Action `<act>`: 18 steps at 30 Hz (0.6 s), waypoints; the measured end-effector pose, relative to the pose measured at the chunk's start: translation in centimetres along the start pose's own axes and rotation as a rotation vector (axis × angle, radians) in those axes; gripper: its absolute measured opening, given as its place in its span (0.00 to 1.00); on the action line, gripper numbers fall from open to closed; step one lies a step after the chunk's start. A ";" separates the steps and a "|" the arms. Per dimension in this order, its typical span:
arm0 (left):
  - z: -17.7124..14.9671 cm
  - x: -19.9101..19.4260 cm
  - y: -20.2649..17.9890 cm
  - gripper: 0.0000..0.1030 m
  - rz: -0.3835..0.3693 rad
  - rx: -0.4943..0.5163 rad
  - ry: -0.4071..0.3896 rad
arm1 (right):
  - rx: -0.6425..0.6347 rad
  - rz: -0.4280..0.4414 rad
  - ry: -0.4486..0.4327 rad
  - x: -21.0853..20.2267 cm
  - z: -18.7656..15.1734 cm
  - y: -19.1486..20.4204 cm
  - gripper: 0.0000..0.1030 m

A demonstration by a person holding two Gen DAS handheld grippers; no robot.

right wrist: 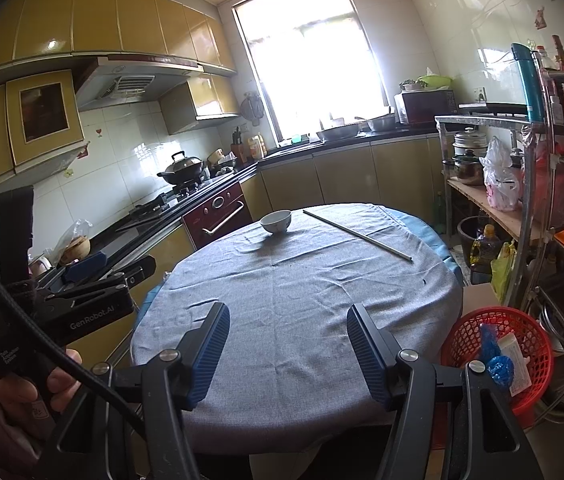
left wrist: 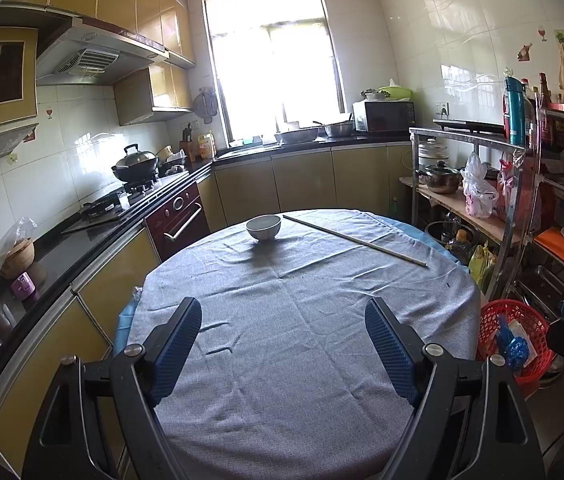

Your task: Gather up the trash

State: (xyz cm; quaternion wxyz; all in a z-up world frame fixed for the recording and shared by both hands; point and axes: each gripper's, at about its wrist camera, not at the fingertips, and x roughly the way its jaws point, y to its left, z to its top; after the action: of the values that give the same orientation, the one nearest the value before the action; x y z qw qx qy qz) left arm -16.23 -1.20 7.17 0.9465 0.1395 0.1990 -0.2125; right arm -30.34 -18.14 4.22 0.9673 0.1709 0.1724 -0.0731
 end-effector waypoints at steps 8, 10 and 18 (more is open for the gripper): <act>-0.1 0.1 0.1 0.82 -0.001 0.003 0.003 | 0.003 0.002 0.003 0.2 -0.3 0.1 0.63; -0.1 0.1 0.2 0.82 0.000 0.004 0.003 | 0.003 0.002 0.003 0.2 -0.4 0.1 0.63; -0.2 0.2 0.3 0.82 -0.001 0.004 0.005 | 0.004 0.002 0.004 0.2 -0.4 0.1 0.63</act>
State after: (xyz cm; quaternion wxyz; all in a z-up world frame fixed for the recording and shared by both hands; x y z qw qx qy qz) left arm -16.02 -0.97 6.98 0.9455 0.1419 0.2008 -0.2133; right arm -30.27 -17.91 3.86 0.9667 0.1733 0.1741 -0.0719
